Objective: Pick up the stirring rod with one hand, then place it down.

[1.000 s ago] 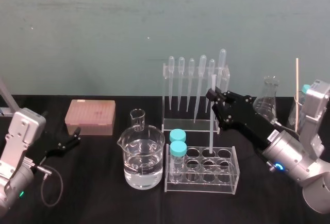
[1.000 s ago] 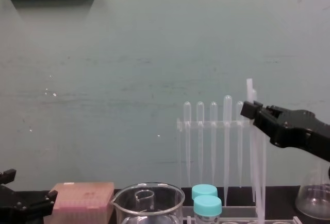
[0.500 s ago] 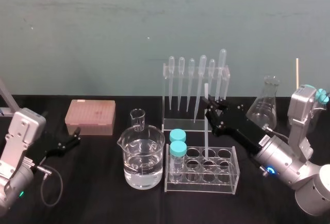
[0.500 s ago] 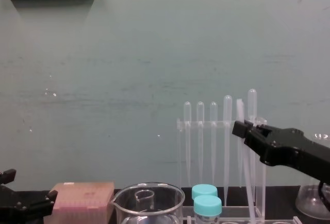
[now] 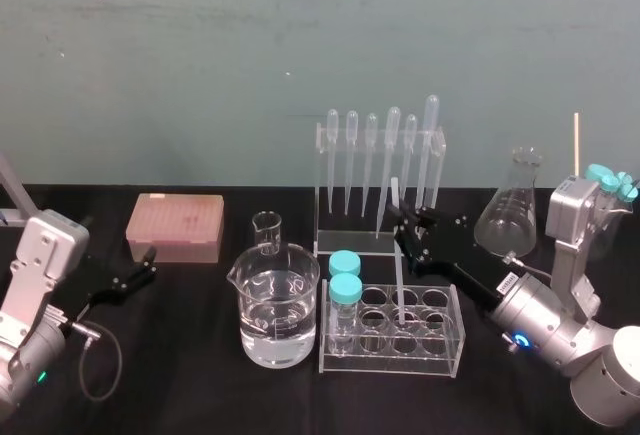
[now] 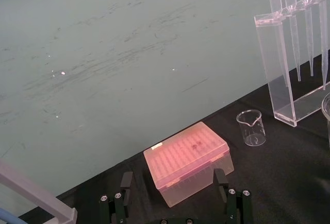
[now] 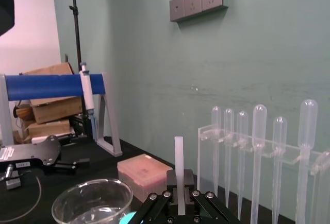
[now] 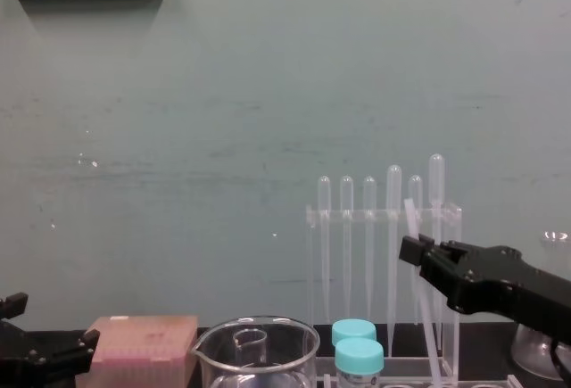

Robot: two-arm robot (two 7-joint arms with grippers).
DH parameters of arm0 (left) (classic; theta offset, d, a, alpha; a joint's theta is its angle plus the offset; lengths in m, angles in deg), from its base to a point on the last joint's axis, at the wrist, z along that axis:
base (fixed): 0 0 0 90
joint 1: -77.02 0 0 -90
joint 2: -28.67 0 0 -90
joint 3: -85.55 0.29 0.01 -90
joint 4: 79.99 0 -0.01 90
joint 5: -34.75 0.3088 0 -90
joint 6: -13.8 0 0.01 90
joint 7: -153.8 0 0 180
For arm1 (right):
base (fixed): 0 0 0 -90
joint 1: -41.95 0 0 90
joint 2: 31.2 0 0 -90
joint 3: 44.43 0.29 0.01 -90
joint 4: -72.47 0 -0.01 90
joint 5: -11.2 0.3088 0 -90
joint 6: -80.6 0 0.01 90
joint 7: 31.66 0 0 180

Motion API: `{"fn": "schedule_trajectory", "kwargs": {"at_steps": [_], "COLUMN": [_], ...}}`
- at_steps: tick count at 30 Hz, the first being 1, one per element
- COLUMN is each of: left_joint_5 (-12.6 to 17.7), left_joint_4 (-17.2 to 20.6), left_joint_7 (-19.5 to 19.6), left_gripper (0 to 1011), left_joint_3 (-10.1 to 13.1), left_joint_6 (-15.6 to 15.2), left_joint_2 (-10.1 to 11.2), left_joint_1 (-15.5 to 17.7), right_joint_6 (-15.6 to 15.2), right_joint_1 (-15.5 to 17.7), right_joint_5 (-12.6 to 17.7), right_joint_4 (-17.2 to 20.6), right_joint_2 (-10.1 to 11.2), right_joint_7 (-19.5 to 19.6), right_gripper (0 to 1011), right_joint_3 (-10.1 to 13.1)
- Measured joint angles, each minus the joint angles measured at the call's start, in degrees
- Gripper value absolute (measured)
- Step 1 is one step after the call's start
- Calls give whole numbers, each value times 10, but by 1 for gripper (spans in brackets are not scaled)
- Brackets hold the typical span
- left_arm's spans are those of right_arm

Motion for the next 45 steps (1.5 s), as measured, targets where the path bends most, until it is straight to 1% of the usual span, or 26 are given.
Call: {"fn": "schedule_trajectory", "kwargs": {"at_steps": [11,20,25,26,29,30,31,32,35,36,37,39,40,42,43,45], "left_joint_5": [0,0,0,0,0,0,0,0,0,0,0,0,0,0,0,0], "left_joint_4": [0,0,0,0,0,0,0,0,0,0,0,0,0,0,0,0], "left_joint_7": [0,0,0,0,0,0,0,0,0,0,0,0,0,0,0,0], "left_gripper": [1000,1000,1000,1000,1000,1000,1000,1000,1000,1000,1000,1000,1000,1000,1000,1000], "left_joint_3": [0,0,0,0,0,0,0,0,0,0,0,0,0,0,0,0], "left_joint_6": [0,0,0,0,0,0,0,0,0,0,0,0,0,0,0,0], "left_joint_2": [0,0,0,0,0,0,0,0,0,0,0,0,0,0,0,0], "left_joint_1": [0,0,0,0,0,0,0,0,0,0,0,0,0,0,0,0], "right_joint_6": [-7,-7,-7,-7,-7,-7,-7,-7,-7,-7,-7,-7,-7,-7,-7,-17], "right_joint_1": [1,2,2,2,2,2,2,2,2,2,2,2,2,2,2,6], "right_joint_5": [-10,-10,-9,-8,-8,-8,-8,-8,-8,-8,-7,-7,-7,-7,-7,-7], "right_joint_4": [-9,-9,-8,-8,-8,-8,-8,-8,-8,-8,-8,-8,-8,-8,-8,3], "right_joint_2": [-1,-1,-1,-1,-1,-1,-1,-1,-1,-1,-1,-1,-1,-1,-1,2], "right_joint_7": [8,8,8,8,8,8,8,8,8,8,8,8,8,8,8,13], "right_gripper": [66,66,149,201,272,330,342,409,471,533,544,613,613,715,743,808], "right_joint_3": [-2,-2,-2,-1,-1,-1,-1,-1,-1,-1,-1,-1,-1,-1,-1,0]}}
